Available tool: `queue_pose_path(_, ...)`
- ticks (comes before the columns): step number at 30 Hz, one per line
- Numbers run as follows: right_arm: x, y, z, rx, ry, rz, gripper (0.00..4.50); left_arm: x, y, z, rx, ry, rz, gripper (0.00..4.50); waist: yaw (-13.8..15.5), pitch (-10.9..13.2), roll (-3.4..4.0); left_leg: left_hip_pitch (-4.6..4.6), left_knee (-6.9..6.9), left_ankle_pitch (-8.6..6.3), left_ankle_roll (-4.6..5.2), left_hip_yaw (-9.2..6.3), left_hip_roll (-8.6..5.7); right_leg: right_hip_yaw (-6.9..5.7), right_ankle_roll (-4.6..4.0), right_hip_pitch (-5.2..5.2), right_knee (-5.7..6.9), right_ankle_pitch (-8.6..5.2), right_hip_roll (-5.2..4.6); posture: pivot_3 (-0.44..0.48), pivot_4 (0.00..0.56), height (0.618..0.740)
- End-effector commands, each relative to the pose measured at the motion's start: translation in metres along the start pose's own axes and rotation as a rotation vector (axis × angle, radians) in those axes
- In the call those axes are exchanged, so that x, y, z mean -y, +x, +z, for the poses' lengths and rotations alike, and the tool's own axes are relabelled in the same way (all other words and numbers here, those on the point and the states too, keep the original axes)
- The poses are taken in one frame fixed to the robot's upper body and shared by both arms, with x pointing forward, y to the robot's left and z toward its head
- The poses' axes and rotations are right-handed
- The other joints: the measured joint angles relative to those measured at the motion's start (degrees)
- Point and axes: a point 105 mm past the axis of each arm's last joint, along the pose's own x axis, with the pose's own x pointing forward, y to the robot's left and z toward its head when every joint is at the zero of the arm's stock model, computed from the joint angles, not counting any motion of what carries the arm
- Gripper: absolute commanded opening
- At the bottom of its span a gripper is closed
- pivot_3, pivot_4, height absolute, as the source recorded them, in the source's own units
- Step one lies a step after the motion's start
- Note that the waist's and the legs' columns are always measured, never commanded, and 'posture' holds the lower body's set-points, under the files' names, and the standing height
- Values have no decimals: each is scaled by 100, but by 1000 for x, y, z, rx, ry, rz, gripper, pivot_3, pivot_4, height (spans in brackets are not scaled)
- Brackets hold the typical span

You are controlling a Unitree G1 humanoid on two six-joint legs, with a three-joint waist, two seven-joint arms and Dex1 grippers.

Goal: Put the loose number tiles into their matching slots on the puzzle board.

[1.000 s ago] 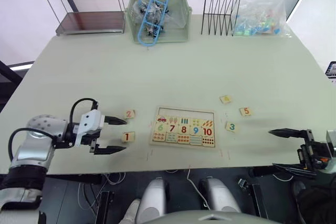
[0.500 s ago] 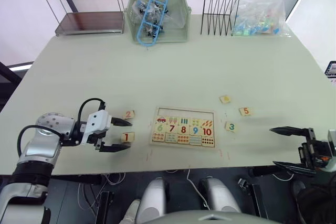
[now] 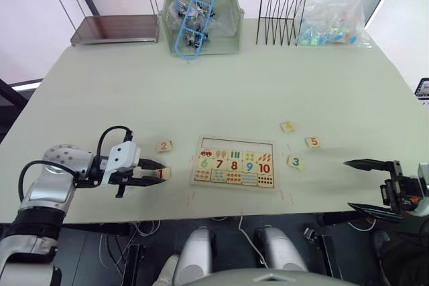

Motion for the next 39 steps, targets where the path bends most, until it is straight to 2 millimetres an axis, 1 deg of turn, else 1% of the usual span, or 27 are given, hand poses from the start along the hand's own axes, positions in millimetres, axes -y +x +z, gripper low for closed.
queue_pose_path(1,2,0,5,10,-35,0,4500,1,-7,1,-20,22,-4,953,-1,0,0,0,0,0,0,0,0,0,0,0,0,0,0,0,150,740)
queue_pose_path(4,2,2,5,23,-36,-5,4500,-1,-11,6,-20,29,-12,953,-6,0,0,0,0,0,0,0,0,0,0,0,0,0,1,0,150,740)
queue_pose_path(9,0,7,2,53,-39,-17,4500,-7,-16,20,-10,56,-18,953,13,1,0,-1,1,0,0,-1,0,-2,0,0,0,0,1,0,150,740)
queue_pose_path(13,0,9,2,73,-41,-47,4500,-14,-15,42,23,92,-33,953,28,1,1,-5,4,0,0,-4,-1,-4,1,0,1,0,0,0,150,740)
queue_pose_path(15,-1,11,3,78,-43,-57,4500,-18,-15,48,32,102,-35,953,22,1,1,-5,4,0,0,-4,-2,-4,1,0,1,0,0,0,150,740)
queue_pose_path(17,-1,11,5,86,-45,-74,4500,-22,-12,61,48,122,-49,953,14,1,1,-4,4,0,0,-7,-2,-5,0,0,3,0,3,0,150,740)
queue_pose_path(19,-1,10,4,93,-48,-97,4500,-27,-6,78,71,140,-76,953,14,1,1,-6,4,0,0,-8,-2,-6,1,0,3,0,4,0,150,740)
queue_pose_path(21,-2,12,4,98,-50,-110,4500,-30,-2,87,74,148,-92,953,28,1,1,-7,6,0,0,-11,-5,-9,1,2,3,0,4,0,150,740)
queue_pose_path(28,-3,24,10,119,-62,-141,4500,-50,10,105,24,160,-86,953,2,3,4,-6,5,0,0,-12,-5,-6,2,2,4,0,9,0,150,740)
queue_pose_path(32,-2,26,12,113,-67,-177,4500,-56,20,113,-7,196,-115,953,6,3,4,-8,6,0,0,-14,-6,-7,2,1,3,0,10,0,150,740)
queue_pose_path(35,-1,26,13,112,-72,-196,4500,-64,31,121,-13,208,-100,953,8,3,4,-8,6,0,0,-14,-7,-6,2,1,3,0,10,0,150,740)
queue_pose_path(37,-2,26,14,114,-75,-203,4500,-67,36,123,-26,218,-99,953,9,3,4,-8,8,1,0,-14,-8,-6,3,2,4,0,10,0,150,740)
queue_pose_path(39,-3,27,15,118,-77,-210,4500,-71,41,120,-67,238,-86,953,2,3,4,-9,8,1,0,-14,-8,-6,3,2,3,0,10,0,150,740)
